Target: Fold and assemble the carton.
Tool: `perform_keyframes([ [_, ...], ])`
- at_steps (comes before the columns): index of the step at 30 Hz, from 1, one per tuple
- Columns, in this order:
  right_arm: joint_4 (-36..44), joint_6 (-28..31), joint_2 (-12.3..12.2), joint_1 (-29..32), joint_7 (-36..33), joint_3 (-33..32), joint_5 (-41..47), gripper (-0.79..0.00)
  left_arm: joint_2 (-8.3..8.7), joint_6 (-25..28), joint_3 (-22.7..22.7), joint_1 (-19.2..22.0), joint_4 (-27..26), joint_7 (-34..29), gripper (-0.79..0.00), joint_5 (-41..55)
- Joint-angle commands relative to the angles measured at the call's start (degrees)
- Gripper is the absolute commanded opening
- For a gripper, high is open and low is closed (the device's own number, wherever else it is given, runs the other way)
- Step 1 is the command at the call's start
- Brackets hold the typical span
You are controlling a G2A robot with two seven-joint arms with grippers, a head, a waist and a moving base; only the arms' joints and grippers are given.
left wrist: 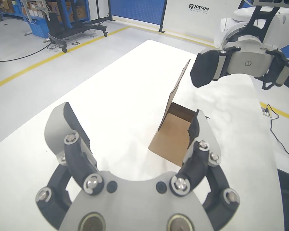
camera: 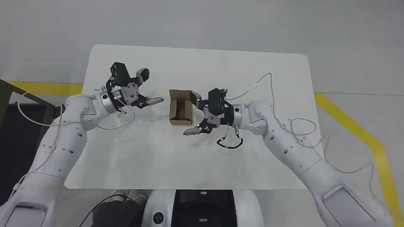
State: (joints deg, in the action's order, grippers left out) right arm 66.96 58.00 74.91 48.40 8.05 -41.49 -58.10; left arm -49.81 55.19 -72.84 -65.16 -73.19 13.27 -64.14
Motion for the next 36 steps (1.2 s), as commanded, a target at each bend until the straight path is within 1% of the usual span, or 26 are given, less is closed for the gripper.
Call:
perform_keyframes([
  [1,0.4,0.0,-0.6,0.4,0.2,-1.2,0.2,0.0,0.03,0.1,-0.3,-0.2,-0.2,-1.1,0.0,0.7],
  [6,0.2,-0.1,-1.3,-0.3,0.9,-3.3,-1.5,0.0,-0.17,0.4,0.4,-0.4,-1.4,-3.9,0.0,1.9],
  [11,-2.1,0.0,-0.7,-2.7,1.9,-2.9,-3.6,0.0,-0.42,0.1,0.9,-0.2,-2.0,-5.7,0.0,3.2],
  [17,-8.9,0.0,1.6,-7.1,4.0,0.1,-3.5,0.0,-0.75,0.5,2.1,0.8,-2.0,-9.7,0.0,4.7],
  [18,-10.2,0.0,2.0,-7.8,4.6,0.8,-3.6,-0.043,-0.81,0.6,2.3,0.9,-1.9,-10.4,0.0,5.1],
  [19,-11.4,0.0,2.5,-8.5,5.0,1.4,-3.7,-0.126,-0.86,0.6,2.5,1.1,-1.9,-11.0,0.0,5.5],
  [22,-15.2,0.0,3.9,-10.5,6.0,3.4,-4.3,-0.145,-1.0,0.8,3.0,1.4,-1.8,-12.7,0.0,6.3],
  [26,-20.6,0.0,5.8,-12.7,7.6,5.5,-4.3,-0.102,-1.1,1.5,3.3,1.3,-1.6,-13.9,0.0,7.5],
  [28,-23.0,0.0,6.7,-13.6,8.6,6.3,-4.4,-0.117,-1.06,1.9,3.1,1.2,-1.5,-14.3,0.0,8.1],
  [29,-24.0,0.0,7.2,-14.1,9.1,6.7,-4.5,-0.145,-1.04,2.0,3.0,1.0,-1.5,-14.4,0.0,8.3],
  [31,-25.8,0.0,8.0,-15.0,10.0,7.6,-4.7,-0.302,-0.97,2.5,2.7,0.7,-1.4,-14.8,0.0,8.8],
  [32,-26.7,0.0,8.4,-15.4,10.4,7.9,-4.8,-0.363,-0.94,2.5,2.6,0.6,-1.4,-15.1,0.0,9.0],
  [33,-27.6,0.0,8.8,-15.8,10.8,8.3,-5.0,-0.391,-0.92,2.6,2.5,0.5,-1.4,-15.4,0.0,9.1],
  [36,-29.9,0.0,10.0,-16.9,11.7,9.3,-5.3,-0.419,-0.92,2.5,2.5,0.3,-1.2,-16.2,0.0,9.5],
])
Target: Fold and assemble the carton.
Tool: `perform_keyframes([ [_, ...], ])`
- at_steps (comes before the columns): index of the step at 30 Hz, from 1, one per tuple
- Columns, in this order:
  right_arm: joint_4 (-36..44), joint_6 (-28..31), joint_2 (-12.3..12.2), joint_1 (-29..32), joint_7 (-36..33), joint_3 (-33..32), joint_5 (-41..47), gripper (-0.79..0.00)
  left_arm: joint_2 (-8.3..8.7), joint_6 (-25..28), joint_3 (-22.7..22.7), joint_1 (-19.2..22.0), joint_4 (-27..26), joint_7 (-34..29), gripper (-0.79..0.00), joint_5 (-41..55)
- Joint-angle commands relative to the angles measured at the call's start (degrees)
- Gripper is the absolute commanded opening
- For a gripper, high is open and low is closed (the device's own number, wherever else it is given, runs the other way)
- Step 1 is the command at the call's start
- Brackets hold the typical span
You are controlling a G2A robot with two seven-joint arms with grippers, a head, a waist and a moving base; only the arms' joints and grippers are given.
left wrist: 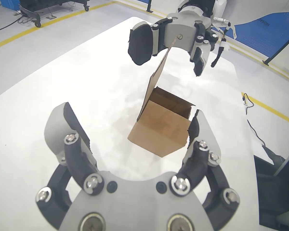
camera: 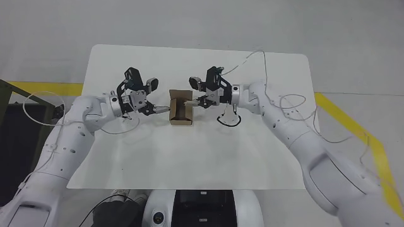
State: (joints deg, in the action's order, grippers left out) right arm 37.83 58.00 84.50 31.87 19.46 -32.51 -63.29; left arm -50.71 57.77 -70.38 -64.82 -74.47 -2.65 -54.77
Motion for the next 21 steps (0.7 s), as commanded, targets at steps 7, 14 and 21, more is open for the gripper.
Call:
perform_keyframes([
  [7,-4.7,0.0,2.5,-1.9,3.2,2.1,-0.8,-0.785,-0.33,-0.6,1.2,0.8,0.4,-3.0,0.0,0.7],
  [14,-7.0,0.0,3.4,-2.0,7.3,3.4,-3.0,-0.785,-0.44,0.1,1.9,0.8,-0.5,-4.7,0.0,1.4],
  [21,-8.0,-0.8,3.2,-2.2,12.4,3.5,-6.9,-0.785,-0.2,0.2,2.1,-0.9,-2.5,-5.9,0.0,0.0],
])
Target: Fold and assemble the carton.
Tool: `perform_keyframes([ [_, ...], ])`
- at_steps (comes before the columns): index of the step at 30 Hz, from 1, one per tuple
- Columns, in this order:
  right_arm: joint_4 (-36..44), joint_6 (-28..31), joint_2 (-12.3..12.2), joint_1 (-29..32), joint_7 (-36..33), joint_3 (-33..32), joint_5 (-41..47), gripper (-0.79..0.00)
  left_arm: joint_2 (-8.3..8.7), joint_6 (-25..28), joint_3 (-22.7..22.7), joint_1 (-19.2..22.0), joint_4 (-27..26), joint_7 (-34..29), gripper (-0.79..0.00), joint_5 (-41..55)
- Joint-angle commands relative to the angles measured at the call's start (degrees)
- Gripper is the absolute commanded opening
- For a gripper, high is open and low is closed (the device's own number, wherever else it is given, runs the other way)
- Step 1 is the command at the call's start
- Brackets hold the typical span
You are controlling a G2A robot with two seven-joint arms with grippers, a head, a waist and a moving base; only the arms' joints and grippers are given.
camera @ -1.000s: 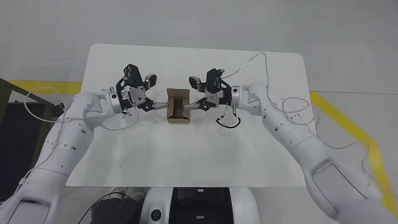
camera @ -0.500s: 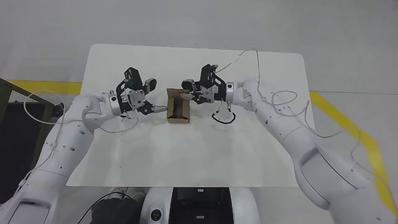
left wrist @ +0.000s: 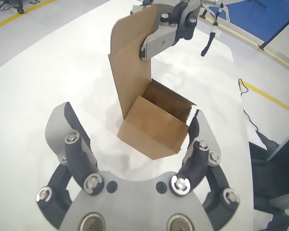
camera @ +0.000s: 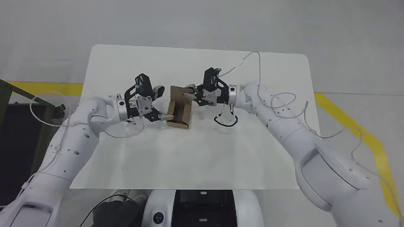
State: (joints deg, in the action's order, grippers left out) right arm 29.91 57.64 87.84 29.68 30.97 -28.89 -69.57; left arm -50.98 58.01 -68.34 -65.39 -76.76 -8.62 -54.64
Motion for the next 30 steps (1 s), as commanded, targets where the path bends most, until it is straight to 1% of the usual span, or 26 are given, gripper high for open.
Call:
perform_keyframes([
  [1,-0.1,-0.8,-0.2,0.0,1.8,-0.2,-1.3,-0.785,0.14,0.0,0.2,-0.6,-0.4,0.2,0.0,-0.2],
  [7,-0.4,-1.2,-0.7,0.2,4.5,-0.9,-3.8,-0.785,0.92,0.0,1.6,-1.5,-0.8,0.4,0.0,-1.9],
  [11,-0.2,-1.3,-0.8,0.4,4.8,-1.2,-4.6,-0.785,1.4,0.0,1.8,-0.8,0.6,1.4,0.0,-5.0],
  [12,-0.1,-1.4,-0.8,0.5,4.8,-1.3,-4.7,-0.785,1.36,-0.8,1.7,-0.3,1.1,1.6,0.0,-6.3],
  [19,0.9,-2.0,-0.8,1.4,4.7,-1.7,-5.5,-0.785,0.11,-4.6,4.6,2.7,4.2,4.3,0.0,-10.5],
  [25,2.1,-2.6,-1.0,2.4,5.3,-2.1,-6.6,-0.785,-0.93,-4.6,7.2,5.0,6.6,5.2,0.0,-10.9],
  [26,2.5,-2.8,-1.0,2.6,5.5,-2.1,-7.0,-0.763,-1.05,-4.6,7.4,5.2,7.0,5.3,0.0,-10.9],
  [28,3.4,-3.3,-1.2,3.1,5.9,-2.1,-8.0,-0.646,-1.25,-4.6,7.8,5.6,7.6,5.6,0.0,-10.9],
  [30,4.3,-3.7,-1.5,3.6,6.5,-2.2,-8.9,-0.606,-1.4,-4.5,8.0,5.8,8.2,5.9,0.0,-11.1],
])
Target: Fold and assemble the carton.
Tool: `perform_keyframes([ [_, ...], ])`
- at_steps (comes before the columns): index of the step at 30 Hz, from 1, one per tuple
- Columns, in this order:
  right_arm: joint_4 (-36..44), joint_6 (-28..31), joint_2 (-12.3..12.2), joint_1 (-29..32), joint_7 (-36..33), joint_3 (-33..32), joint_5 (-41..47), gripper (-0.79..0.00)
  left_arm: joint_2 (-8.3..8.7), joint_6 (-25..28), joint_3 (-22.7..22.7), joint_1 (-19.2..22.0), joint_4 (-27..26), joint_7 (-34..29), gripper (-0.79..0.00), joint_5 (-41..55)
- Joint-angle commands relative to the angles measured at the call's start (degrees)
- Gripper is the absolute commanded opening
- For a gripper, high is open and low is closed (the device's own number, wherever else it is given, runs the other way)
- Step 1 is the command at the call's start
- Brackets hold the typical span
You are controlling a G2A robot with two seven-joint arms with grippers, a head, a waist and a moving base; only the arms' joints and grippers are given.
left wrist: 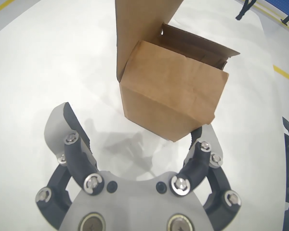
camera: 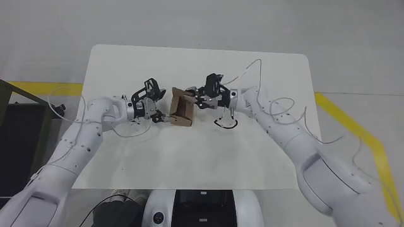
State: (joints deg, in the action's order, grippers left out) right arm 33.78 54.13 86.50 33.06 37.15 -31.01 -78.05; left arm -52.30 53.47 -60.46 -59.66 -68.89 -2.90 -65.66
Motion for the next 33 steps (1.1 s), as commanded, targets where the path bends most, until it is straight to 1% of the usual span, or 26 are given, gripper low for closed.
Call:
perform_keyframes([
  [1,0.9,-0.4,-0.3,0.5,0.7,-0.1,-0.9,-0.573,-0.13,0.1,0.2,0.2,0.6,0.2,0.0,-0.2],
  [4,2.2,-0.9,-0.8,1.4,1.4,-0.4,-2.3,-0.566,-0.24,0.1,0.3,0.4,1.1,0.5,0.0,-0.5],
  [8,3.8,-1.2,-1.6,2.5,1.9,-1.0,-3.7,-0.508,-0.3,0.3,0.2,0.5,1.6,0.8,0.0,-1.0],
  [11,5.1,-1.5,-2.3,3.2,2.1,-1.7,-4.7,-0.511,-0.31,0.5,0.1,0.4,2.0,1.0,0.0,-1.2],
  [13,6.2,-1.8,-2.8,3.5,1.9,-2.1,-5.5,-0.591,-0.32,0.5,0.0,0.4,2.3,1.2,0.0,-1.2],
  [14,6.8,-1.9,-3.0,3.7,1.7,-2.3,-5.9,-0.619,-0.31,0.6,-0.1,0.4,2.4,1.2,0.0,-1.3],
  [16,8.1,-2.4,-3.4,4.1,1.0,-2.7,-6.7,-0.785,-0.32,0.5,-0.2,0.3,2.6,1.3,0.0,-1.4],
  [30,17.8,-7.7,-5.8,8.7,-8.4,-5.8,-9.6,-0.785,-0.31,1.0,-1.3,0.2,2.8,1.4,0.0,-1.1],
  [31,18.6,-8.0,-6.0,9.1,-8.9,-6.1,-9.7,-0.693,-0.31,1.1,-1.3,0.2,2.8,1.5,0.0,-1.1],
  [32,19.4,-8.2,-6.1,9.5,-9.4,-6.4,-9.8,-0.643,-0.31,1.2,-1.4,0.2,2.9,1.4,0.0,-1.0],
  [33,20.2,-8.3,-6.3,9.9,-10.0,-6.7,-10.0,-0.57,-0.32,1.2,-1.4,0.2,2.8,1.4,0.0,-0.9],
])
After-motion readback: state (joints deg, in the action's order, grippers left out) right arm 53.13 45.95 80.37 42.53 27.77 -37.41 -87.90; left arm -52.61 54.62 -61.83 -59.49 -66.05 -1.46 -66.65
